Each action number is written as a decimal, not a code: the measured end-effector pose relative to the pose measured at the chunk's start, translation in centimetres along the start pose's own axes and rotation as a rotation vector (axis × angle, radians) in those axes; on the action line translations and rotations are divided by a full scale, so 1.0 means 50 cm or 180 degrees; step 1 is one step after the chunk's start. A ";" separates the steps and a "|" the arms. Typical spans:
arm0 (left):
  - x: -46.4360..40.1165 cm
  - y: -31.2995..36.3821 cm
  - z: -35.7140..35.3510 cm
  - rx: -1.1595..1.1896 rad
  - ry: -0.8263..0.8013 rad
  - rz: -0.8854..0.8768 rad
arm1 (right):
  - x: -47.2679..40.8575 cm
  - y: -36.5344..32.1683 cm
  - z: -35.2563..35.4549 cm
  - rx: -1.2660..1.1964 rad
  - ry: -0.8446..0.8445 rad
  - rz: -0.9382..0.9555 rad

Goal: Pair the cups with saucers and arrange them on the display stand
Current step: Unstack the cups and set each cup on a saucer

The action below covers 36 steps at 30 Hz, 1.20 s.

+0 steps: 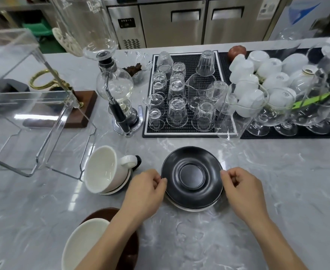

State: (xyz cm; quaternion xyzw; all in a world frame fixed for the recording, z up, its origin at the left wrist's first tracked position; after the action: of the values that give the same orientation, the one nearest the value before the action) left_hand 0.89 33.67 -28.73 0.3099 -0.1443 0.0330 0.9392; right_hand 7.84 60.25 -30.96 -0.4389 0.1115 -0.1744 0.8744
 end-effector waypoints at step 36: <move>0.272 -0.053 -0.024 -0.0038 -0.0474 -0.0136 | 0.295 -0.003 0.099 0.0335 0.0220 -0.0057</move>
State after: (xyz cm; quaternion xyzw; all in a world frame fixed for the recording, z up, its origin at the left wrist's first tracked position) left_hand 14.60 31.87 -27.21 0.3090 -0.2074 -0.0110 0.9281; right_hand 23.04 57.83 -28.52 -0.3870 0.1283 -0.2030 0.8903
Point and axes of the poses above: each hand's wrist, its own x-axis away from the middle knuckle, its own z-axis out of the back of the hand, y = z × x, the point moved 10 cm from there along -x, towards the middle knuckle, and after that the axes turned 10 degrees about z, right-handed, at the moved point
